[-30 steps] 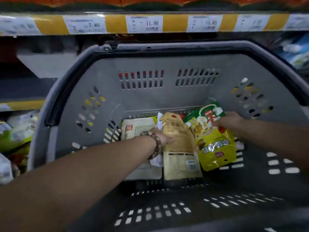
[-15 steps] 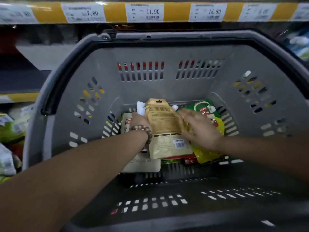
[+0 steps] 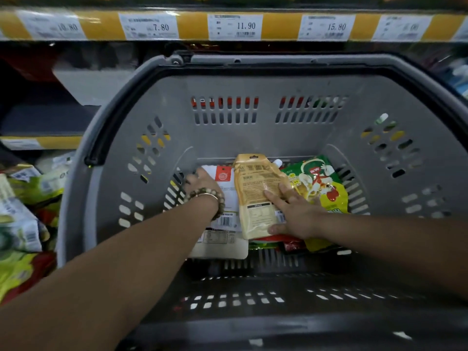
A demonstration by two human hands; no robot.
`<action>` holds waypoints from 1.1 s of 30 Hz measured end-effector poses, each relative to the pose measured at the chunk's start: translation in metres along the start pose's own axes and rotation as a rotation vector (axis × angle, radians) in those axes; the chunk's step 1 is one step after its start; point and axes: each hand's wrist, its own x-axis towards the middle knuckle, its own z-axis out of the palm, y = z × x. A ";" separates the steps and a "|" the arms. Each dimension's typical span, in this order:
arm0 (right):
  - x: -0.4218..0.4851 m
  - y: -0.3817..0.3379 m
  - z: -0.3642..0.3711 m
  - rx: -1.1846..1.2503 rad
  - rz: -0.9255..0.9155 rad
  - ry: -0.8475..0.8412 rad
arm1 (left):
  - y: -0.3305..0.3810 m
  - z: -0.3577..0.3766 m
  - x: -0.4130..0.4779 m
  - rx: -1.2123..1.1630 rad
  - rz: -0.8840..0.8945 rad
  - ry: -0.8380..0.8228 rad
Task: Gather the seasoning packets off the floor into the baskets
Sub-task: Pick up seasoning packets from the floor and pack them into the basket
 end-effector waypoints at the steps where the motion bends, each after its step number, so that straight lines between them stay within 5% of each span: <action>1: 0.001 0.000 0.000 0.000 -0.008 0.009 | 0.003 0.005 -0.005 0.017 0.066 -0.025; 5: 0.005 -0.003 0.006 -0.021 -0.007 0.052 | 0.009 0.030 -0.035 -0.144 0.328 -0.198; 15: 0.008 -0.008 -0.001 -0.010 -0.019 0.036 | 0.019 0.009 -0.031 0.269 0.392 -0.356; 18: 0.004 -0.005 -0.021 0.053 -0.066 0.018 | 0.023 -0.015 -0.035 0.258 0.472 -0.316; 24: -0.030 -0.025 -0.073 0.175 -0.075 0.388 | 0.014 -0.071 -0.057 0.053 0.592 -0.149; 33: -0.119 -0.135 -0.131 0.146 -0.244 0.671 | -0.092 -0.186 -0.124 -0.392 0.619 0.143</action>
